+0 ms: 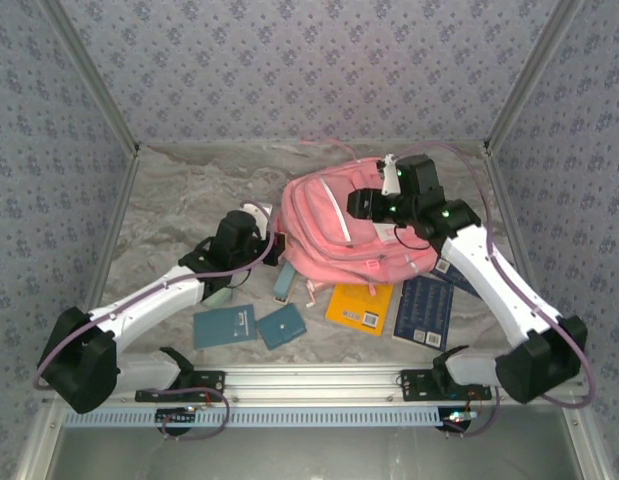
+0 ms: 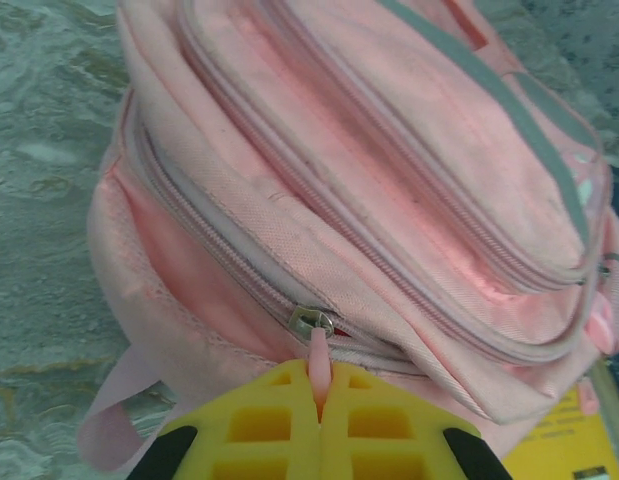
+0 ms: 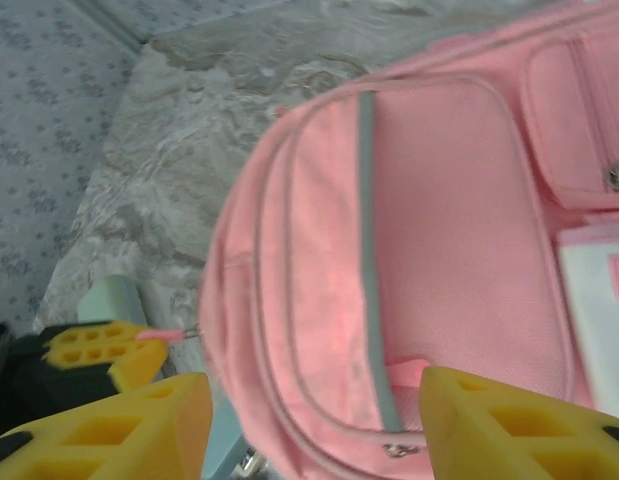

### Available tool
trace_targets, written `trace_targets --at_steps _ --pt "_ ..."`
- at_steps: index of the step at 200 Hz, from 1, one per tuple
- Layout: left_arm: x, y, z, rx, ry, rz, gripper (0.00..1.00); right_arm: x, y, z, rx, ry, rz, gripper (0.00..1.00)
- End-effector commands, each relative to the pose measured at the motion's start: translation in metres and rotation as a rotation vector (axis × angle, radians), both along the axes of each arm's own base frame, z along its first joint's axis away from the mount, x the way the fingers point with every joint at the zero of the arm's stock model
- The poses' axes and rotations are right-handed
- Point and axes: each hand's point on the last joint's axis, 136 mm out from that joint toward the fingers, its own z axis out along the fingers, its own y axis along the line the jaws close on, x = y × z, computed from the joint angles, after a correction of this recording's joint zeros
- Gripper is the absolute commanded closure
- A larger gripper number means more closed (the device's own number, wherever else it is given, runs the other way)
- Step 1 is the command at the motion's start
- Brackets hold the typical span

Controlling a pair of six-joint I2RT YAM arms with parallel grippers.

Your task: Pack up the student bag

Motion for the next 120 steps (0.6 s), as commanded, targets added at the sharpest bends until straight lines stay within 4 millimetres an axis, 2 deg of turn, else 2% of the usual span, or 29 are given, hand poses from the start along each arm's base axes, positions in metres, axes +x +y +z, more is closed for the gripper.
trace_targets --at_steps 1,12,35,49,89,120 --pt "-0.011 -0.023 0.054 -0.143 -0.066 -0.112 1.00 -0.024 0.003 -0.024 -0.151 -0.061 0.084 0.42" --pt "-0.015 -0.026 0.060 -0.155 -0.072 -0.130 1.00 -0.034 0.015 -0.026 -0.153 -0.122 0.187 0.44" --pt "-0.027 -0.037 0.070 -0.170 -0.076 -0.178 1.00 -0.061 0.044 -0.022 -0.185 -0.375 0.410 0.45" --pt "-0.034 -0.044 0.075 -0.169 -0.080 -0.207 1.00 -0.076 0.058 -0.031 -0.264 -0.485 0.550 0.45" --pt "-0.047 -0.054 0.073 -0.149 -0.074 -0.247 1.00 -0.072 0.073 -0.074 -0.391 -0.372 0.675 0.45" --pt "-0.051 -0.050 0.065 -0.145 -0.065 -0.244 1.00 -0.058 0.076 -0.096 -0.461 -0.339 0.652 0.49"
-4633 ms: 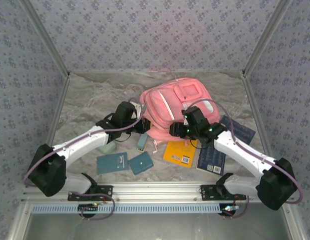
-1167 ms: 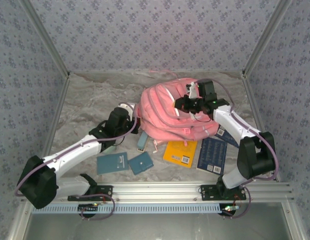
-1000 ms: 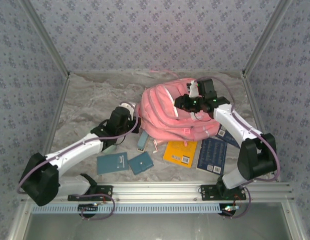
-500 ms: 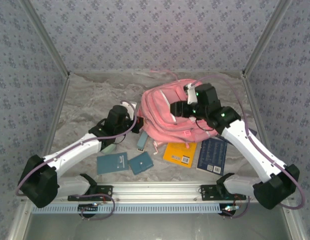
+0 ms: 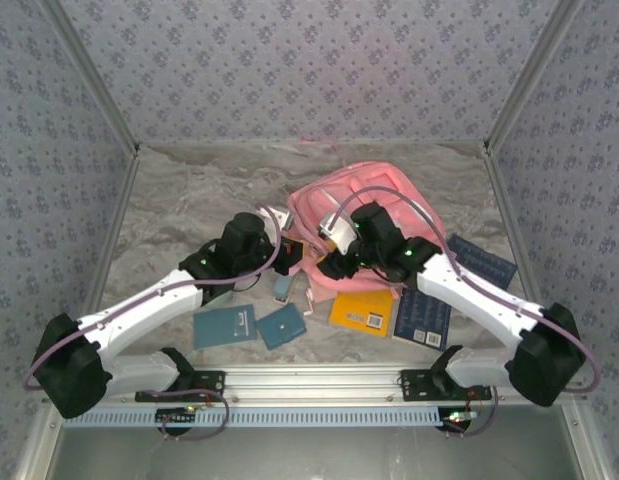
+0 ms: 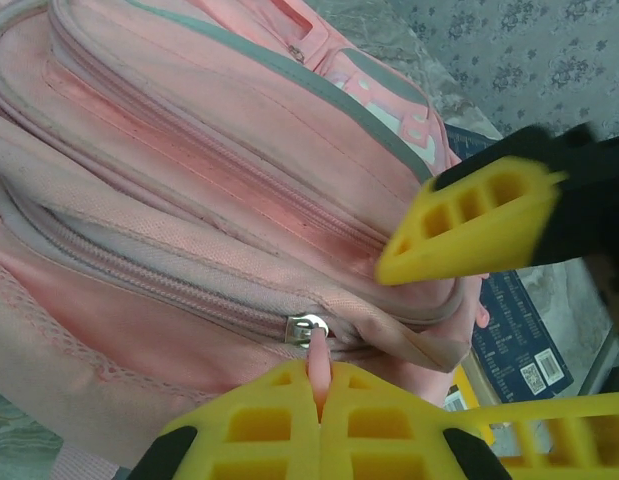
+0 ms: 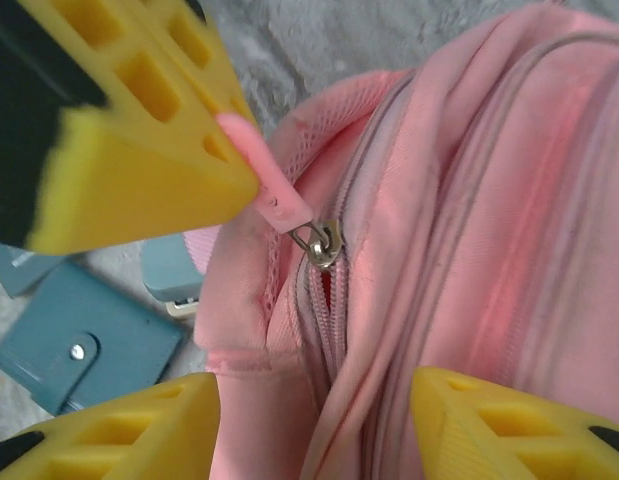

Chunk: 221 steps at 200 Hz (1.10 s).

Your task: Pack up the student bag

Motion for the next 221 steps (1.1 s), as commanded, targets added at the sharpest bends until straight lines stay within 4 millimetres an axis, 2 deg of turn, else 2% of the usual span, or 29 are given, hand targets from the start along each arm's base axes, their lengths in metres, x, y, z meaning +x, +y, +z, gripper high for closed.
trace_targets --at_steps 1,30,39,54,62,107,120,176,221 --pt "-0.007 -0.005 0.030 -0.074 -0.063 -0.041 1.00 0.011 0.002 -0.001 -0.058 -0.061 0.012 0.49" --pt "-0.011 0.001 0.022 -0.065 -0.055 -0.032 1.00 0.012 0.002 -0.020 -0.090 -0.029 0.012 0.59" --pt "-0.011 0.001 0.018 -0.060 -0.050 -0.031 1.00 0.012 0.002 -0.027 -0.098 -0.018 0.014 0.69" --pt "-0.012 0.003 0.007 -0.044 -0.030 -0.023 1.00 0.011 0.001 -0.032 -0.091 -0.005 0.019 0.92" --pt "-0.011 0.003 0.001 -0.039 -0.017 -0.016 1.00 0.012 0.000 -0.033 -0.082 -0.004 0.018 1.00" --pt "-0.012 -0.003 -0.031 -0.035 0.082 -0.014 1.00 0.011 0.002 -0.029 -0.032 -0.030 0.025 1.00" --pt "-0.010 -0.005 -0.036 -0.036 0.102 -0.009 0.95 0.009 0.003 -0.028 -0.015 -0.027 0.027 1.00" --pt "-0.005 -0.011 -0.035 -0.071 0.123 -0.014 0.83 0.007 0.002 -0.034 -0.020 -0.006 0.022 1.00" --pt "-0.006 -0.016 -0.041 -0.073 0.147 -0.032 0.84 0.008 0.005 -0.030 -0.011 -0.006 0.026 1.00"
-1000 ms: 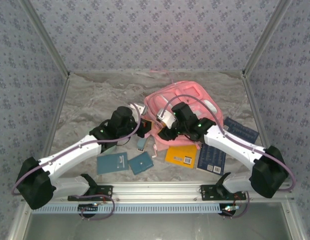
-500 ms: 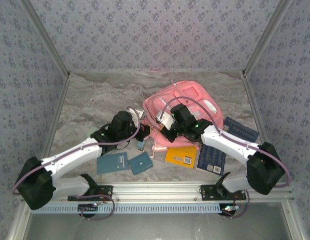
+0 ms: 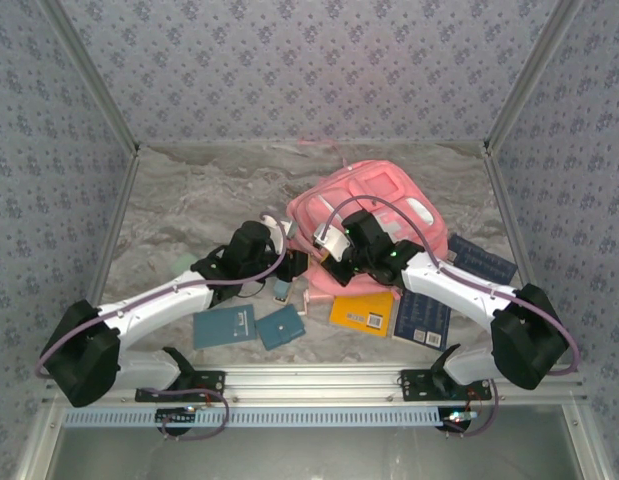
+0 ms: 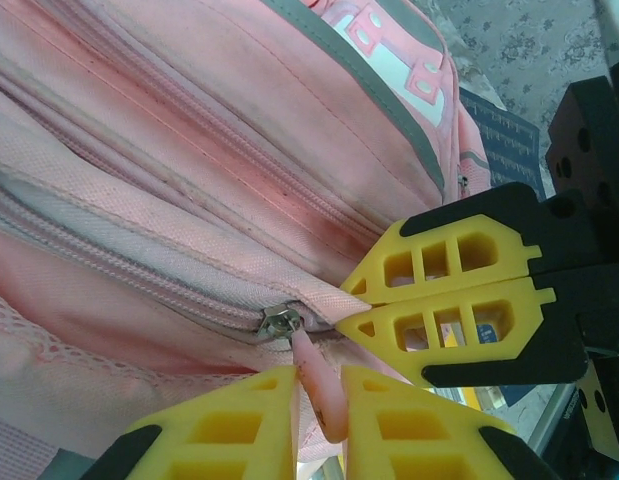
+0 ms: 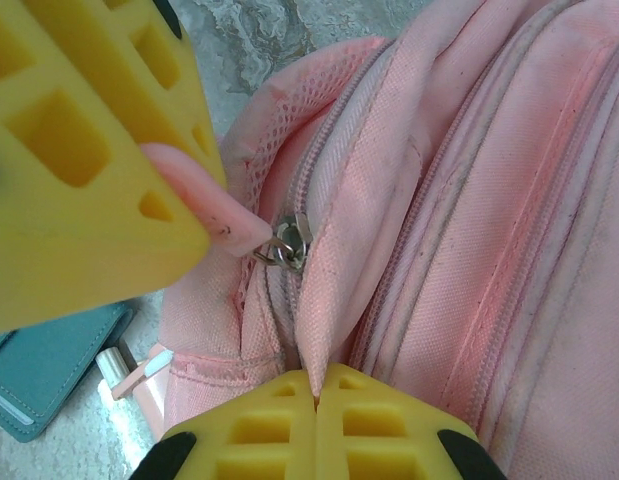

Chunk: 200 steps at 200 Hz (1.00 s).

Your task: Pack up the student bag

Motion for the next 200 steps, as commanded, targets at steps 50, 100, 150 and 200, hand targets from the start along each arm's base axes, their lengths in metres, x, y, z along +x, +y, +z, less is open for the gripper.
trace_targets --at_steps 50,100,150,200 --pt "0.009 -0.002 -0.006 -0.007 0.029 0.010 0.83 0.002 0.005 0.016 0.048 -0.013 -0.001 1.00" --pt "0.016 0.006 0.005 0.009 -0.015 0.035 1.00 0.002 -0.005 0.021 0.025 -0.036 -0.033 1.00" --pt "0.018 0.029 0.021 0.038 -0.077 0.088 1.00 0.014 -0.027 0.046 -0.027 -0.142 -0.128 1.00" --pt "0.031 0.046 0.021 0.119 -0.075 0.167 1.00 0.015 -0.033 0.051 -0.139 -0.255 -0.151 1.00"
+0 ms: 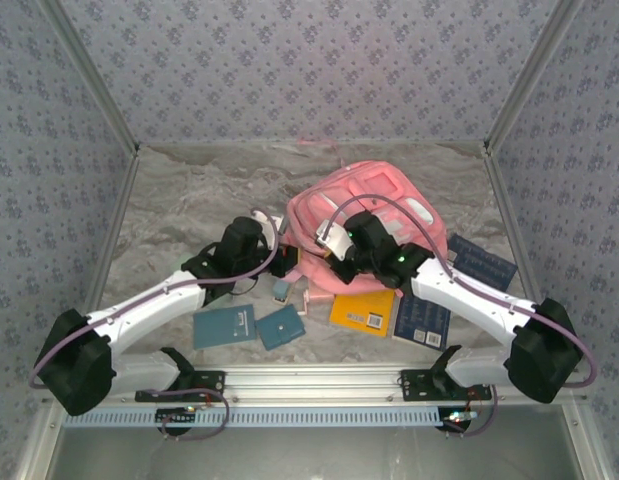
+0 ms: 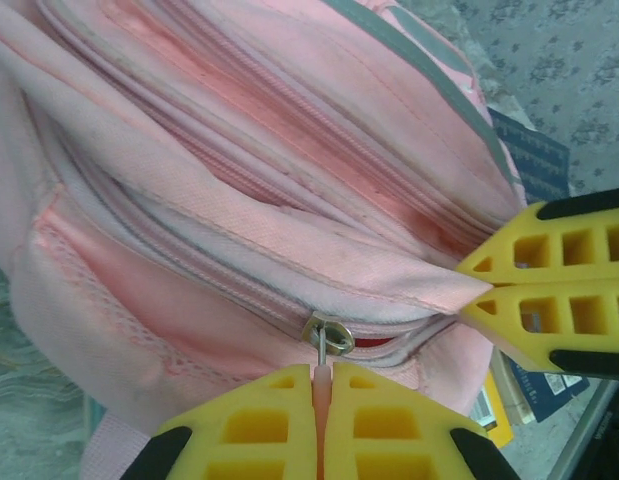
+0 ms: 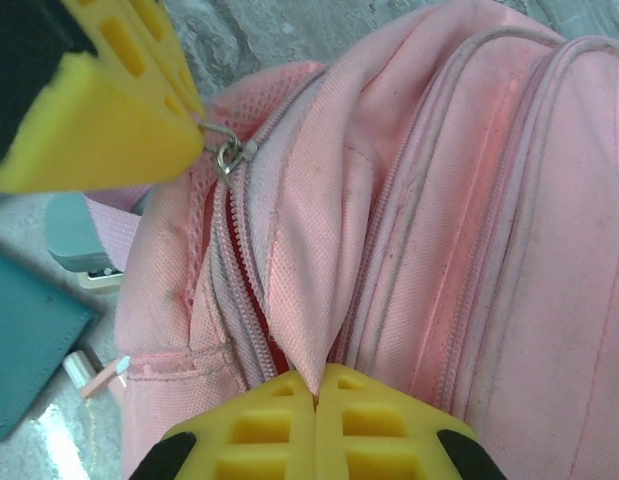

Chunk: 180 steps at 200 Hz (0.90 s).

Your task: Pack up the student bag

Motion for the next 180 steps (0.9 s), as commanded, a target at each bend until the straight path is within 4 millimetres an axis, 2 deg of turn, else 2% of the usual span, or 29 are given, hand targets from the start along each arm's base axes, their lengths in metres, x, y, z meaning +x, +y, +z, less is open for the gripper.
trace_targets --at_steps 1,20,48,77,121,180 --pt "0.018 0.022 0.010 0.069 -0.034 0.100 1.00 0.013 -0.020 0.022 -0.078 -0.122 -0.083 1.00" --pt "0.026 0.024 0.010 0.090 -0.020 0.127 1.00 0.013 -0.023 0.034 -0.083 -0.171 -0.094 1.00" --pt "0.033 0.022 0.013 0.100 -0.012 0.130 1.00 0.016 -0.039 0.046 -0.110 -0.225 -0.155 1.00" --pt "0.042 0.019 0.013 0.098 -0.002 0.128 1.00 0.021 -0.056 0.051 -0.139 -0.260 -0.236 1.00" --pt "0.064 0.011 0.010 0.101 0.023 0.124 1.00 0.018 -0.079 0.045 -0.187 -0.293 -0.320 1.00" --pt "0.087 -0.001 -0.002 0.107 0.035 0.104 1.00 0.008 -0.103 0.060 -0.207 -0.315 -0.340 1.00"
